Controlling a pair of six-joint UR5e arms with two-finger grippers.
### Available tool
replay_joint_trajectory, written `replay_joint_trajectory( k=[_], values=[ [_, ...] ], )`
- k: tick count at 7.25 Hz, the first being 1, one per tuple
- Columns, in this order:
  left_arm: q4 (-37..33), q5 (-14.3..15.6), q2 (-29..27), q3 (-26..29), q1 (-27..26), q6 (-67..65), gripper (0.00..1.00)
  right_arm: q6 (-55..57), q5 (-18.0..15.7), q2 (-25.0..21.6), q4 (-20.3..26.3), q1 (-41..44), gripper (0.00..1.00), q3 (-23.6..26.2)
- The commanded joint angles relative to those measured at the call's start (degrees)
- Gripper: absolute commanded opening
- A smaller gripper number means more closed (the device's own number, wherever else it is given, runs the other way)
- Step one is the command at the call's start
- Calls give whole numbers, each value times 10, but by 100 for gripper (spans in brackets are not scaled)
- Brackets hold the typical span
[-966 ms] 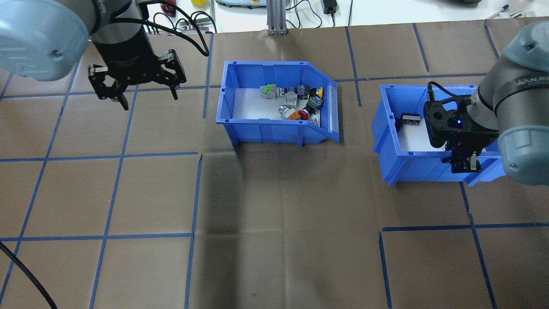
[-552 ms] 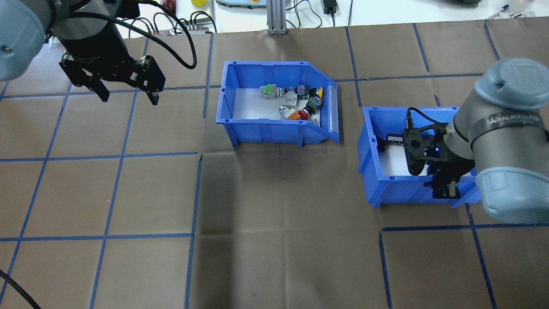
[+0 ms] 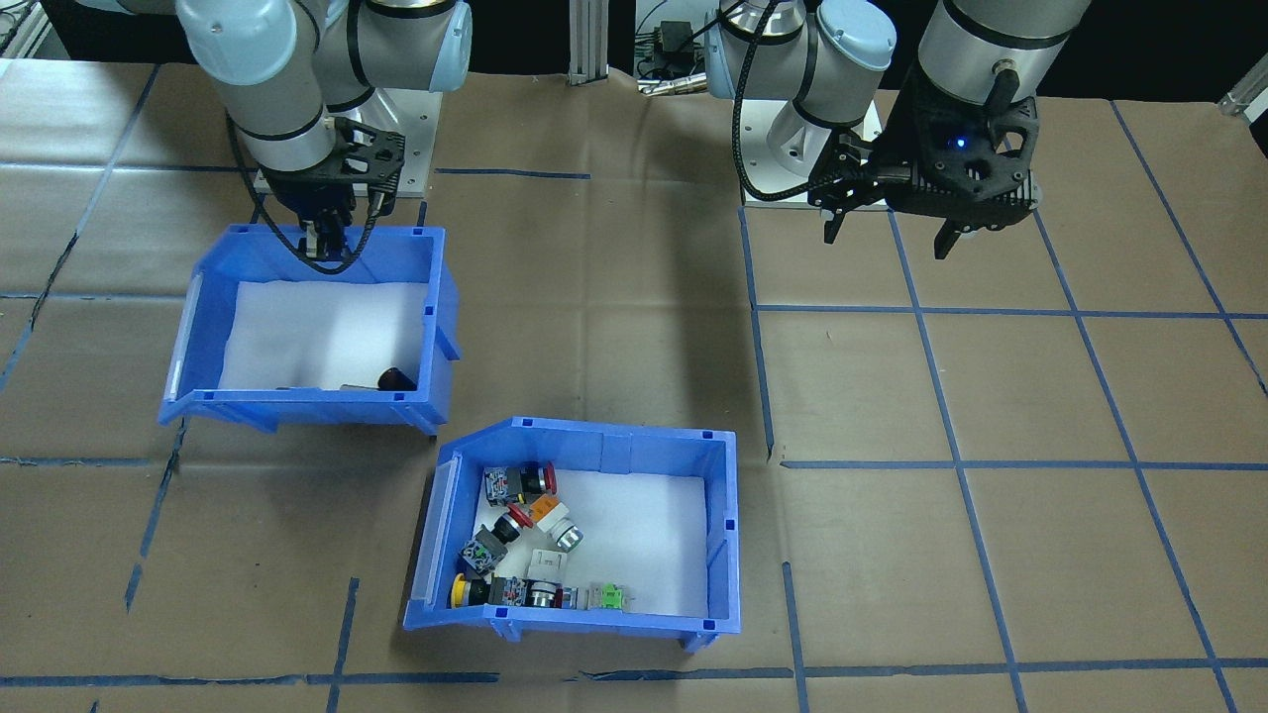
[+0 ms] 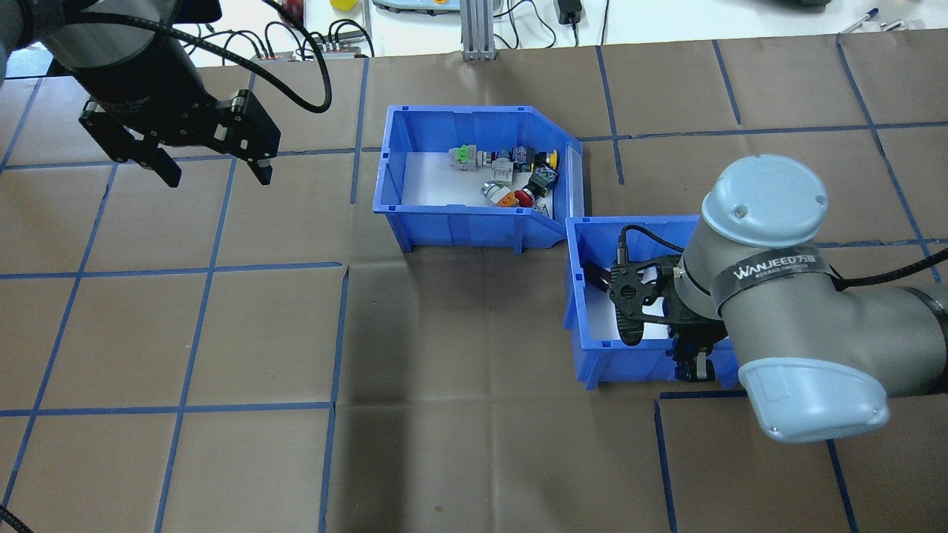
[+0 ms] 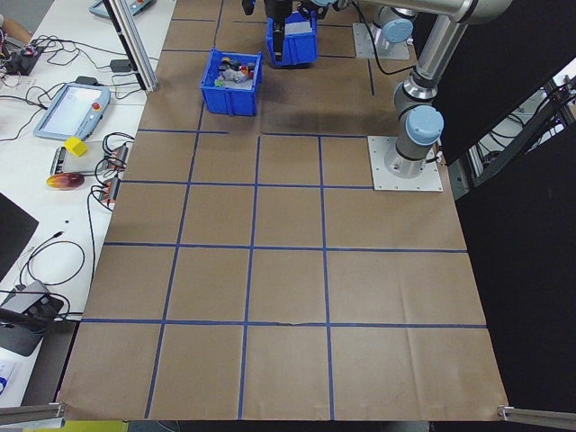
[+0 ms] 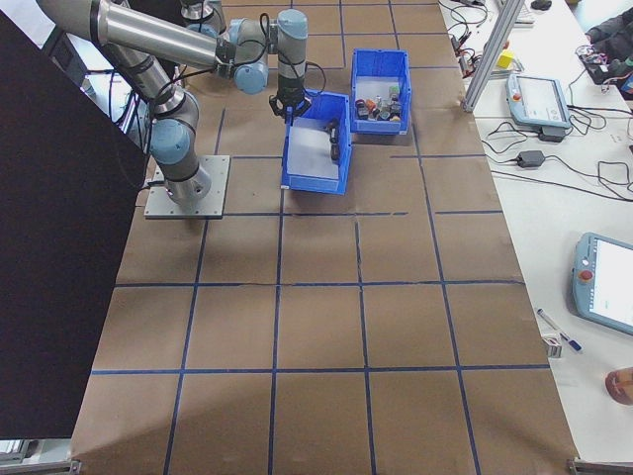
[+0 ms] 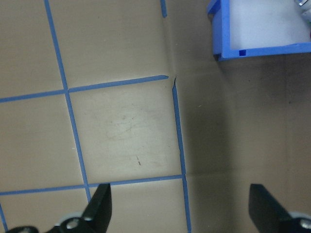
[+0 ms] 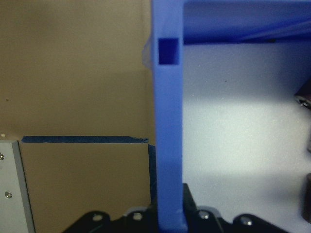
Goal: Place button box in front
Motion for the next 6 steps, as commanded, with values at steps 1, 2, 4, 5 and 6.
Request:
replay_joint_trajectory(
  k=[1,2,4,5,6],
  values=[
    [11,-3,-8,12,0,63,99,82,4,8,-29,62,5,10],
    [13,-4,8,-2,0,93,99,134,4,34,-63,110,5,4],
    [14,1,3,0,0,90,99,230,-3,109,-128,209,5,-26],
    [14,-1,5,-3,0,95,99,249,-3,118,-119,237,5,-51],
    [15,-1,4,-7,0,126,98,251,-2,118,-119,244,5,-53]
  ],
)
